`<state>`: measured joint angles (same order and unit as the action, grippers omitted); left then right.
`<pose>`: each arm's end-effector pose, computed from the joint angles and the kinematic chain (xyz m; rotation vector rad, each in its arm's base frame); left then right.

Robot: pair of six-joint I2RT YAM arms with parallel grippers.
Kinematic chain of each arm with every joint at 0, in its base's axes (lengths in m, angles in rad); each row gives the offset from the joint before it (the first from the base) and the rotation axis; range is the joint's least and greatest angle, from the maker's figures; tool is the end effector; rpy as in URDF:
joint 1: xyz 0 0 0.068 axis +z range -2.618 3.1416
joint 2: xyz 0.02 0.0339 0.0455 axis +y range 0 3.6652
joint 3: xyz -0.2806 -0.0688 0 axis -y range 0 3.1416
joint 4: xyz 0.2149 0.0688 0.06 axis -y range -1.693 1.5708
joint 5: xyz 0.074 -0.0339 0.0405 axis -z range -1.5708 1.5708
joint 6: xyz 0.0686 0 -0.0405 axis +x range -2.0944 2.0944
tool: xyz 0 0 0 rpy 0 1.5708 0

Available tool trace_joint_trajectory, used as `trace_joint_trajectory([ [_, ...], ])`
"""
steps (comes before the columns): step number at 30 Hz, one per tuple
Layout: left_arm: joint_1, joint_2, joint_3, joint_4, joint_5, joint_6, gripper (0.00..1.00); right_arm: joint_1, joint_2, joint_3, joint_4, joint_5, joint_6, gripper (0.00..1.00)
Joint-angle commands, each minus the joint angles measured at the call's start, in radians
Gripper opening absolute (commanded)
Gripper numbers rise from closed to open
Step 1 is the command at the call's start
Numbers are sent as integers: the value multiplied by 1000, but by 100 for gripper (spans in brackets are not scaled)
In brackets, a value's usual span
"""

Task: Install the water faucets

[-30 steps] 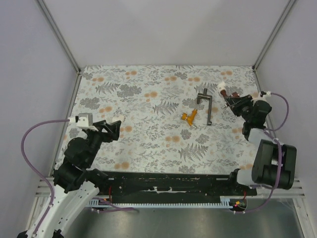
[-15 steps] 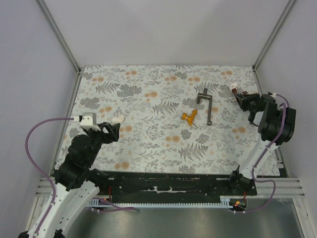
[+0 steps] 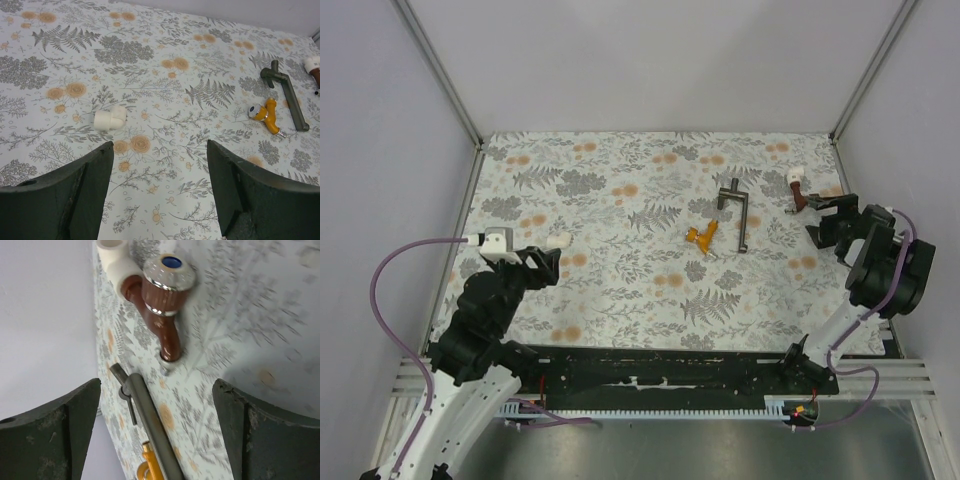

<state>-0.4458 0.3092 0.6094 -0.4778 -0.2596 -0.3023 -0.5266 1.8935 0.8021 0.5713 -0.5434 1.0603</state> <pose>0.0783 -0.0179 0.2950 -0.0649 1.7520 -0.3209 0.3433 -0.1586 0.1507 1.2611 1.7176 0.8869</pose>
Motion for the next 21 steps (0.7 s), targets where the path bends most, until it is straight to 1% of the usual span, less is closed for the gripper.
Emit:
trace_joint_trajectory([
  [1, 9, -13, 0, 13, 6, 34, 80, -53, -201, -82, -249, 94, -131, 98],
  [4, 9, -25, 0, 16, 8, 22, 82, -73, -336, -116, -390, 151, -215, 98],
  [7, 9, -44, -2, 22, 10, 17, 84, -75, -482, -100, -607, 218, -304, 98],
  [9, 7, -48, -5, 24, 13, 15, 84, -75, -575, -61, -759, 285, -319, 98],
  [11, 9, -51, -2, 22, 11, 19, 84, -75, -654, -25, -910, 306, -332, 98],
  [12, 9, -51, -3, 21, 5, 22, 84, -75, -697, -8, -957, 327, -333, 98],
  [15, 10, -64, -3, 15, -24, 23, 84, -75, -839, 23, -1062, 379, -342, 98],
  [17, 9, -71, -7, 15, -35, 22, 84, -73, -937, 37, -1094, 396, -333, 98],
  [19, 9, -79, -11, 16, -44, 17, 84, -70, -981, 60, -1136, 428, -289, 98],
  [21, 9, -85, -11, 16, -43, 14, 84, -67, -966, 115, -1194, 418, -278, 98],
])
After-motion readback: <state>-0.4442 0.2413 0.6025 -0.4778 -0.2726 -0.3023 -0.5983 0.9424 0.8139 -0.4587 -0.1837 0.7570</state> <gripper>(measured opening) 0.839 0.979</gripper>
